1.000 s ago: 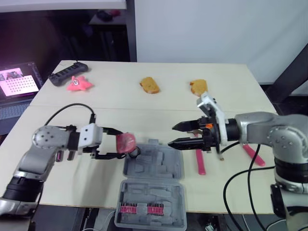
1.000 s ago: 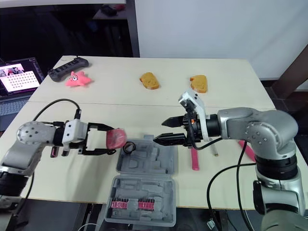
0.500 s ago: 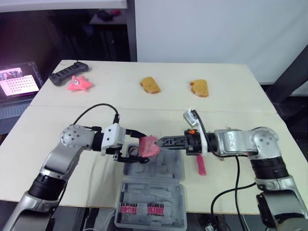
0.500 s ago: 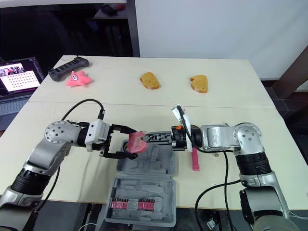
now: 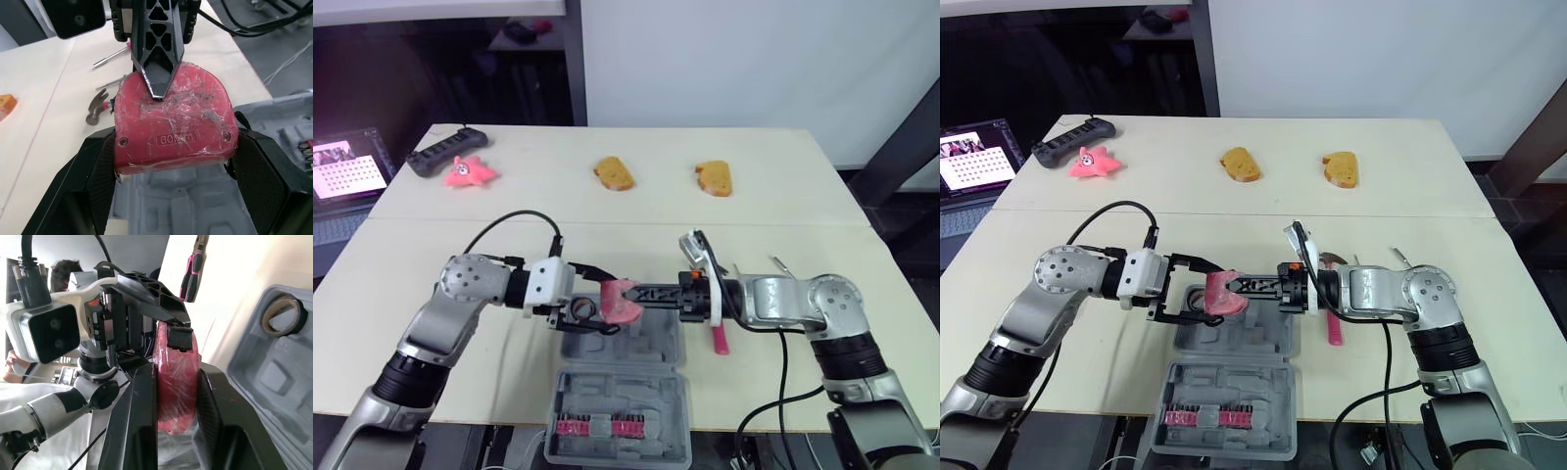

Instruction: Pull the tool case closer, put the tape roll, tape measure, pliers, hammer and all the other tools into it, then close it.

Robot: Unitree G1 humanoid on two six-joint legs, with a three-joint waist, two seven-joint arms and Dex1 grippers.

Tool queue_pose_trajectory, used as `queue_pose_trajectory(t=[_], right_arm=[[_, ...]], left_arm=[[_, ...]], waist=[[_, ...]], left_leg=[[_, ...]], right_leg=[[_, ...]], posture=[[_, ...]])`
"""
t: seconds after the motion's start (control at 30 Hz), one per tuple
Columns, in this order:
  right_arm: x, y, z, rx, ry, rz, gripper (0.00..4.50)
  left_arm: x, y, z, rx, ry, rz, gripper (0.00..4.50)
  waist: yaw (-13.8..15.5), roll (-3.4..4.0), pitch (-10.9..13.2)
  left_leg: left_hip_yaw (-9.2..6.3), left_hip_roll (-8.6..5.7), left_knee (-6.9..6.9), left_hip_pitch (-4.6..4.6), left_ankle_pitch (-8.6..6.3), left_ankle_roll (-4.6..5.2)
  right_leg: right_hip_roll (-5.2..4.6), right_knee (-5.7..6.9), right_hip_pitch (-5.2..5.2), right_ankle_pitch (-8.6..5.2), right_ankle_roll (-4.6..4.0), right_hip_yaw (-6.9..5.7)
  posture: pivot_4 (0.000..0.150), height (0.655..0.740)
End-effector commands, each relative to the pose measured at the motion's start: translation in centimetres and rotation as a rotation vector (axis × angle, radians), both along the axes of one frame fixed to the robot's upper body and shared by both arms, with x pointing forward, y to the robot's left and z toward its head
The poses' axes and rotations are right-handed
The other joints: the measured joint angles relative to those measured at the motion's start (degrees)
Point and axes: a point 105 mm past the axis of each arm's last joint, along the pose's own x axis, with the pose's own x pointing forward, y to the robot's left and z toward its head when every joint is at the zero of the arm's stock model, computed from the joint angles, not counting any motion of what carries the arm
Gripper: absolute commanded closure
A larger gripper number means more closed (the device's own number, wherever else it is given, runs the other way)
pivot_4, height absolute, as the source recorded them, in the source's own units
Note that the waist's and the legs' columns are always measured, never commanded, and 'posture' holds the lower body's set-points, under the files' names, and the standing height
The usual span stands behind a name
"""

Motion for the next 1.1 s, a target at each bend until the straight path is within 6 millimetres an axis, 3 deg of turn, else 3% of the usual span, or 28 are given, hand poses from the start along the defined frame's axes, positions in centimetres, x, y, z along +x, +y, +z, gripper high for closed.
queue_pose_trajectory(t=[0.03, 0.1, 0.2, 0.3, 0.4, 0.53, 0.6, 0.77, 0.93, 1.1], right_arm=[[-1.0, -0.4, 1.4, 0.030, -0.034, 0.077, 3.93], [-0.9, -1.0, 1.4, 0.021, -0.027, 0.082, 3.96], [-1.0, -2.0, 1.6, 0.005, -0.024, 0.096, 3.96], [-1.3, -4.4, 1.5, -0.037, -0.004, 0.072, 3.96], [-3.2, -8.2, 0.1, -0.163, 0.073, 0.043, 3.96], [-4.6, -9.9, -1.4, -0.258, 0.117, 0.013, 3.96], [-5.4, -11.0, -3.0, -0.301, 0.169, -0.020, 3.96], [-6.4, -11.7, -5.7, -0.357, 0.201, -0.043, 3.96], [-5.6, -12.5, -8.5, -0.396, 0.219, -0.122, 3.96], [-5.0, -13.2, -10.1, -0.408, 0.238, -0.153, 3.96]], left_arm=[[-0.2, -0.1, 0.6, -0.028, 0.002, -0.013, 0.51], [-0.4, 0.0, 0.7, -0.033, 0.010, -0.020, 0.00], [-0.6, 0.3, 0.9, -0.038, 0.025, -0.020, 0.00], [-0.8, 1.4, 1.2, -0.029, 0.073, 0.002, 0.00], [-1.6, 3.3, 1.7, -0.016, 0.174, 0.051, 0.00], [-3.2, 4.5, 1.7, -0.002, 0.247, 0.073, 0.00], [-5.3, 5.2, 1.0, 0.012, 0.335, 0.080, 0.00], [-7.3, 6.1, 0.2, 0.025, 0.414, 0.122, 0.00], [-7.7, 6.2, 0.4, 0.022, 0.408, 0.155, 0.00], [-7.9, 6.2, 0.4, 0.040, 0.409, 0.157, 0.00]], waist=[[0.0, 0.00, 0.0], [0.0, 0.00, 0.0], [0.0, 0.00, 0.0], [0.0, 0.00, 0.0], [0.4, -0.01, 0.0], [0.0, -0.01, 0.0], [-0.2, -0.02, 0.0], [0.4, -0.01, 0.0], [0.7, -0.02, 0.0], [0.9, -0.02, 0.0]], left_leg=[[0.00, 0.00, 0.00, 0.00, 0.00, 0.00], [0.00, 0.00, 0.00, 0.00, 0.00, 0.00], [0.00, 0.00, 0.00, 0.00, 0.00, 0.00], [0.00, 0.00, -0.01, -0.01, 0.00, 0.00], [0.00, 0.00, -0.05, -0.04, -0.02, 0.03], [0.05, 0.01, 0.00, -0.03, -0.12, 0.21], [0.10, 0.02, -0.01, 0.02, -0.12, 0.21], [0.13, 0.07, 0.05, 0.03, -0.13, 0.22], [0.17, 0.06, 0.10, 0.06, -0.13, 0.22], [0.21, 0.06, 0.03, 0.06, -0.13, 0.22]], right_leg=[[0.00, 0.00, 0.00, 0.00, 0.00, 0.00], [0.00, 0.00, 0.00, 0.00, 0.00, 0.00], [0.00, -0.01, 0.00, 0.00, 0.00, 0.00], [0.00, -0.01, -0.01, 0.00, 0.00, 0.00], [-0.01, -0.07, -0.02, -0.03, 0.01, 0.00], [-0.01, -0.13, 0.00, -0.05, 0.03, 0.03], [0.00, -0.12, 0.00, -0.05, 0.03, 0.08], [0.04, -0.14, 0.00, -0.06, 0.00, 0.11], [0.03, -0.25, 0.12, -0.16, -0.20, 0.14], [0.03, -0.29, 0.08, -0.06, 0.00, 0.16]], posture=[[0.150, 0.7377], [0.150, 0.7377], [0.150, 0.7377], [0.150, 0.7377], [0.150, 0.7377], [0.150, 0.7377], [0.150, 0.7377], [0.150, 0.7377], [0.150, 0.7377], [0.150, 0.7377]])
